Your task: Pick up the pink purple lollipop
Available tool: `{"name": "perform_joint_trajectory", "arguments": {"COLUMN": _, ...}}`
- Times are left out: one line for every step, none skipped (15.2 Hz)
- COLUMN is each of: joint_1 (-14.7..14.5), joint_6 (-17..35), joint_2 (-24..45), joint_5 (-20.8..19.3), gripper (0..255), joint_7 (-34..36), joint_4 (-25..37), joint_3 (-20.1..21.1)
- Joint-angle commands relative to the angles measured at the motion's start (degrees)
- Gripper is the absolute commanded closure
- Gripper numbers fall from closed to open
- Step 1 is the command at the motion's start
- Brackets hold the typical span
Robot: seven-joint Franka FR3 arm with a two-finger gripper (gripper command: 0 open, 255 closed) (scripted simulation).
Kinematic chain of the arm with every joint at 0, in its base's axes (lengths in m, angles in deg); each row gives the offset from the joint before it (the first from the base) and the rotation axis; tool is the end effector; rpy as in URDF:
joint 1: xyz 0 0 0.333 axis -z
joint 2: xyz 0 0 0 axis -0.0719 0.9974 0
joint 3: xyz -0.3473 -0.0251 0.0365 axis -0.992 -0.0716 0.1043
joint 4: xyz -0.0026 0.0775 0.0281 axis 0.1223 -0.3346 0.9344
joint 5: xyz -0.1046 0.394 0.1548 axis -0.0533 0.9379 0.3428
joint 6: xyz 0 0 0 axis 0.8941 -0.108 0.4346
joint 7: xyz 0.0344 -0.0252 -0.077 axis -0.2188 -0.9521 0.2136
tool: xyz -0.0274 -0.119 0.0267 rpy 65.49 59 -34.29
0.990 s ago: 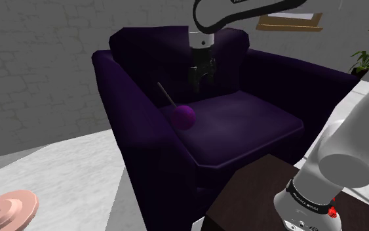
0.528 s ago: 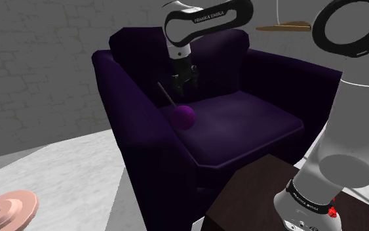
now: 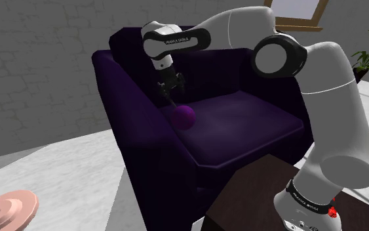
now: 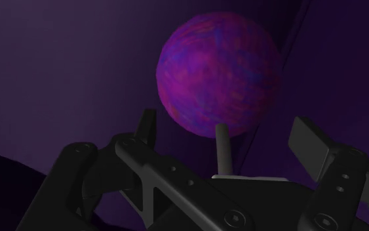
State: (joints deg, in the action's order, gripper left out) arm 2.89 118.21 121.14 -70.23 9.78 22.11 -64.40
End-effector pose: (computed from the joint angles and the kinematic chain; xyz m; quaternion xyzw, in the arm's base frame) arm 0.7488 0.0383 0.3952 0.9776 -0.0428 -0.1691 0.1180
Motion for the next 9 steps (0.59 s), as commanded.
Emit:
{"name": "perform_joint_trajectory", "arguments": {"joint_1": -0.28, "joint_6": -0.28, "joint_2": 2.40, "joint_5": -0.28, "gripper": 0, "joint_7": 0.21, "joint_4": 2.16, "joint_3": -0.20}}
{"name": "perform_joint_trajectory", "arguments": {"joint_1": -0.23, "joint_6": 0.43, "joint_2": 2.47, "joint_5": -0.28, "gripper": 0, "joint_7": 0.35, "joint_4": 1.50, "joint_3": -0.19}}
{"name": "perform_joint_trajectory", "arguments": {"joint_1": -0.19, "joint_6": 1.15, "joint_2": 2.52, "joint_5": -0.28, "gripper": 0, "joint_7": 0.49, "joint_4": 0.82, "joint_3": -0.19}}
{"name": "perform_joint_trajectory", "arguments": {"joint_1": -0.15, "joint_6": 1.82, "joint_2": 2.64, "joint_5": -0.29, "gripper": 0, "joint_7": 0.61, "joint_4": 0.26, "joint_3": -0.18}}
{"name": "perform_joint_trajectory", "arguments": {"joint_1": -0.11, "joint_6": 2.50, "joint_2": 2.75, "joint_5": -0.30, "gripper": 0, "joint_7": 0.75, "joint_4": -0.32, "joint_3": -0.18}}
{"name": "perform_joint_trajectory", "arguments": {"joint_1": -0.07, "joint_6": 3.16, "joint_2": 2.88, "joint_5": -0.31, "gripper": 0, "joint_7": 0.87, "joint_4": -0.88, "joint_3": -0.18}}
{"name": "perform_joint_trajectory", "arguments": {"joint_1": -0.02, "joint_6": 4.20, "joint_2": 3.12, "joint_5": -0.33, "gripper": 0, "joint_7": 1.07, "joint_4": -1.70, "joint_3": -0.18}}
{"name": "perform_joint_trajectory", "arguments": {"joint_1": -0.02, "joint_6": 4.20, "joint_2": 3.12, "joint_5": -0.33, "gripper": 0, "joint_7": 1.07, "joint_4": -1.70, "joint_3": -0.18}}
{"name": "perform_joint_trajectory", "arguments": {"joint_1": -0.02, "joint_6": 4.20, "joint_2": 3.11, "joint_5": -0.33, "gripper": 0, "joint_7": 1.08, "joint_4": -1.71, "joint_3": -0.18}}
